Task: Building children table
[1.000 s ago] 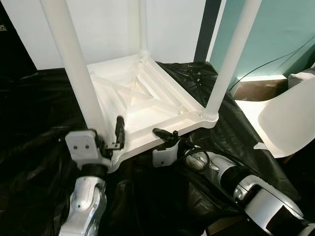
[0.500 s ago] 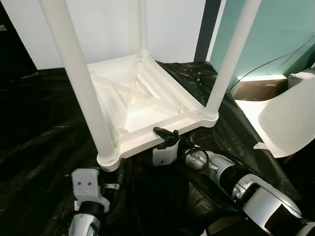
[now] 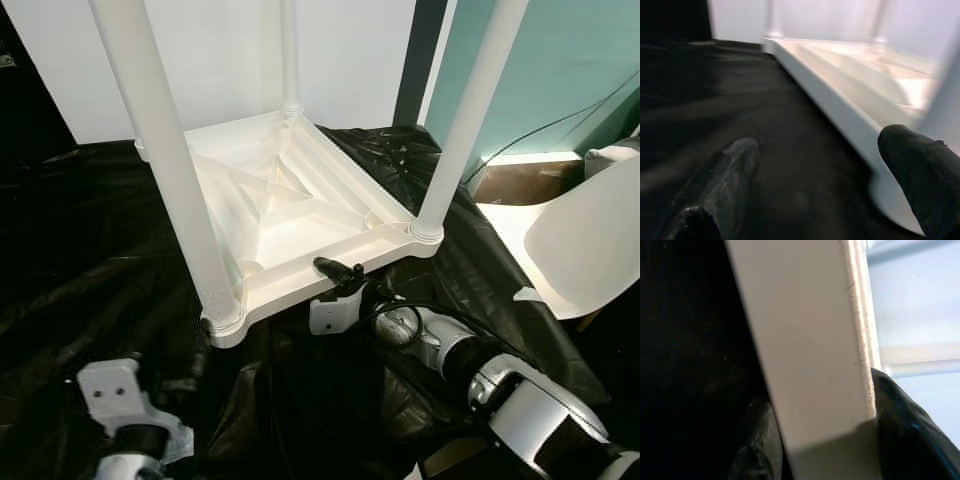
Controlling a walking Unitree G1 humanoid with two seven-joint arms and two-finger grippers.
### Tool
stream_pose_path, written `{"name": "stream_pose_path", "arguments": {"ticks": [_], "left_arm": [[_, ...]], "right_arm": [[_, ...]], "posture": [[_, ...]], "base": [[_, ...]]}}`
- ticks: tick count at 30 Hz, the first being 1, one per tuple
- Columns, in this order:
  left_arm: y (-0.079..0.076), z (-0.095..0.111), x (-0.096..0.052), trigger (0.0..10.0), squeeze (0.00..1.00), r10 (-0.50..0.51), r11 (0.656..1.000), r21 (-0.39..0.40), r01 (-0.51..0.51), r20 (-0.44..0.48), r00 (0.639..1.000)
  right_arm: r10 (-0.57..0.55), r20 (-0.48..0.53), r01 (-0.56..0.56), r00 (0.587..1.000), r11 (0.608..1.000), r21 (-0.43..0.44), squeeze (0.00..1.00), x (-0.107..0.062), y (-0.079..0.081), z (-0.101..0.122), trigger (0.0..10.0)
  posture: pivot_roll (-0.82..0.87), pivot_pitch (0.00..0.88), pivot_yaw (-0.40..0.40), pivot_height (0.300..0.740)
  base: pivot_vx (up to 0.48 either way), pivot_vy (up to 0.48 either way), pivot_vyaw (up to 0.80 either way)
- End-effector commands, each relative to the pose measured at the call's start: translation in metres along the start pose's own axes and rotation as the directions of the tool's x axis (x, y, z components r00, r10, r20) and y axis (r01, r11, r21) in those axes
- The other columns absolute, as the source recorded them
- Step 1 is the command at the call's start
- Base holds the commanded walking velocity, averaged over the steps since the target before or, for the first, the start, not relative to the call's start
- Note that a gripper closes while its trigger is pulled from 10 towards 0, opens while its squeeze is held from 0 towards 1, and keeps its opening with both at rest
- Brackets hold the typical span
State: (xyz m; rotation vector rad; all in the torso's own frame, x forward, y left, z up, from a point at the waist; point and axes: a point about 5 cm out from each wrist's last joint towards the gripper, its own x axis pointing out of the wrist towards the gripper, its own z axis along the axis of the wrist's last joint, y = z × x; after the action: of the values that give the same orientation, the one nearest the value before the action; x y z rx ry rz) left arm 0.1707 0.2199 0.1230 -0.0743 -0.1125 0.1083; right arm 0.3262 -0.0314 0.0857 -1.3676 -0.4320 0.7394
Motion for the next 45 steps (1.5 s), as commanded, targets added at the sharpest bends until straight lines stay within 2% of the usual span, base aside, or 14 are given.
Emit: {"name": "stream_pose_path", "arguments": {"ticks": [1,4,8,9,10,12,16,18,22,24,29,39,41,45], "left_arm": [[0.016,-0.001,0.006,10.0,0.00,0.164,0.983,0.083,-0.165,0.011,0.986],[0.017,-0.003,0.011,10.0,0.00,0.202,0.972,0.123,-0.201,0.002,0.979],[0.013,-0.011,0.015,10.0,0.00,0.228,0.968,0.117,-0.223,-0.031,0.973],[-0.007,-0.021,0.022,10.0,0.00,0.187,0.982,0.053,-0.184,-0.067,0.980],[-0.007,-0.021,0.022,10.0,0.00,0.187,0.982,0.053,-0.184,-0.067,0.980],[-0.029,-0.029,0.030,10.0,0.00,0.125,0.992,-0.002,-0.126,-0.079,0.989],[-0.045,-0.034,0.039,10.0,0.00,0.085,0.996,-0.031,-0.088,-0.079,0.993],[-0.056,-0.038,0.050,10.0,0.00,0.059,0.997,-0.046,-0.063,-0.076,0.995],[-0.059,-0.040,0.055,10.0,0.00,0.055,0.997,-0.053,-0.059,-0.074,0.996],[-0.065,-0.042,0.063,10.0,0.00,0.036,0.998,-0.040,-0.039,-0.072,0.997],[-0.071,-0.045,0.066,10.0,0.00,0.012,1.000,-0.021,-0.014,-0.081,0.997],[-0.078,-0.054,0.063,10.0,0.00,-0.007,0.999,0.040,0.011,-0.107,0.994],[-0.079,-0.053,0.066,10.0,0.00,-0.007,0.999,0.044,0.011,-0.104,0.995],[-0.085,-0.037,0.080,10.0,0.00,-0.027,0.999,0.036,0.028,-0.027,0.999]], "right_arm": [[-0.128,-0.034,0.130,0.991,0.990,0.056,0.00,0.004,-0.020,-0.004,0.0],[-0.130,-0.033,0.132,0.991,0.989,0.067,0.00,0.004,-0.019,-0.003,0.0],[-0.142,-0.038,0.145,0.989,0.986,0.087,0.00,0.004,-0.021,-0.003,0.0],[-0.168,-0.037,0.171,0.985,0.976,0.131,0.00,0.004,-0.025,-0.002,0.0],[-0.168,-0.037,0.171,0.985,0.976,0.131,0.00,0.004,-0.025,-0.002,0.0],[-0.196,-0.024,0.197,0.980,0.966,0.170,0.00,0.005,-0.030,0.000,0.0],[-0.224,-0.005,0.221,0.974,0.956,0.192,0.00,0.006,-0.036,0.004,0.0],[-0.265,0.012,0.256,0.964,0.941,0.222,0.00,0.007,-0.045,0.007,0.0],[-0.286,0.023,0.273,0.958,0.933,0.234,0.00,0.007,-0.050,0.009,0.0],[-0.333,0.054,0.310,0.941,0.917,0.252,0.00,0.009,-0.062,0.015,0.0],[-0.352,0.070,0.325,0.933,0.910,0.257,0.00,0.011,-0.070,0.017,0.0],[-0.357,0.050,0.334,0.933,0.907,0.257,0.00,0.009,-0.068,0.014,0.0],[-0.353,0.045,0.331,0.934,0.908,0.255,0.00,0.008,-0.066,0.014,0.0],[-0.308,0.038,0.293,0.951,0.931,0.217,0.00,0.006,-0.056,0.011,0.0]], "posture": [[0.20,0.000,-0.020,0.740],[0.20,0.000,-0.017,0.740],[0.20,0.000,-0.016,0.740],[0.19,0.000,-0.011,0.740],[0.19,0.000,-0.011,0.740],[0.19,0.000,-0.011,0.740],[0.19,0.000,-0.012,0.740],[0.18,0.000,-0.014,0.740],[0.18,0.000,-0.014,0.740],[0.17,0.000,-0.014,0.740],[0.16,0.000,-0.010,0.740],[0.17,0.000,-0.006,0.740],[0.17,0.000,-0.005,0.740],[0.16,0.000,-0.001,0.740]], "base": [[0.000,0.000,0.00],[0.000,0.000,0.00],[0.000,0.000,0.00],[0.000,0.000,0.00],[0.000,0.000,0.00],[0.000,0.000,0.00],[0.000,0.000,0.00],[0.000,0.000,0.00],[0.000,0.000,0.00],[0.000,0.000,0.00],[0.000,0.000,0.00],[0.000,0.000,0.00],[0.000,0.000,0.00],[0.000,0.000,0.00]]}}
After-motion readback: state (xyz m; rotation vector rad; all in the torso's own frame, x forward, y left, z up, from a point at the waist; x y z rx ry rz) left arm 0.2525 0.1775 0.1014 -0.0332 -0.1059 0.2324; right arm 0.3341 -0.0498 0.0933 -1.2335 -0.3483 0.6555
